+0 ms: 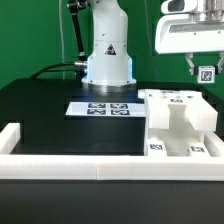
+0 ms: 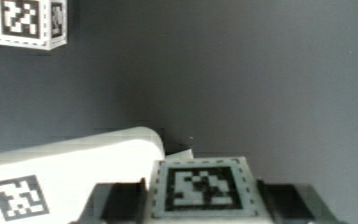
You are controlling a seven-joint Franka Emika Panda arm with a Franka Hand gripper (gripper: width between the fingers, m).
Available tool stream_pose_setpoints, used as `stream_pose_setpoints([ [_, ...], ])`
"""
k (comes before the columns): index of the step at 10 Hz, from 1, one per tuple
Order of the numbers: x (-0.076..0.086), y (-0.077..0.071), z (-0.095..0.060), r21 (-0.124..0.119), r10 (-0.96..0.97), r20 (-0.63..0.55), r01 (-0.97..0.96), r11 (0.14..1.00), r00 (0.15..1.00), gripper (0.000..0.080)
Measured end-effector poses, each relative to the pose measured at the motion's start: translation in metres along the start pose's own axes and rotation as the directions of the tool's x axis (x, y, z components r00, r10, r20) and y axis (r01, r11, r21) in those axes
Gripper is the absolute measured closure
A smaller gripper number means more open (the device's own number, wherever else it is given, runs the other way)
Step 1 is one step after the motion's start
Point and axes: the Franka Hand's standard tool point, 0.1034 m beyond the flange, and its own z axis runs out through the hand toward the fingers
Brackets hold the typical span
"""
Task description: Assemble chair
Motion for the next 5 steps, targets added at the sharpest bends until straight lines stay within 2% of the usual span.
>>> stream_pose_setpoints([
  [1,0.001,0.001,0.0,0.0,-0.004,-0.001,0.004,1.0,1.0,0.0509],
  [2,0.016,0.009,-0.005,-0.002,-0.092,-0.006,0.092,0.996,0.996,0.0509],
  [3,0.046,0.02,-0.012,-0.005,-0.164,-0.02,0.164,0.986,0.986,0.0509],
  [4,0.068,0.025,-0.016,-0.009,-0.183,-0.024,0.183,0.983,0.983,0.0509],
  [5,0.074,0.026,-0.018,-0.009,-0.177,-0.028,0.177,0.984,0.984,0.0509],
])
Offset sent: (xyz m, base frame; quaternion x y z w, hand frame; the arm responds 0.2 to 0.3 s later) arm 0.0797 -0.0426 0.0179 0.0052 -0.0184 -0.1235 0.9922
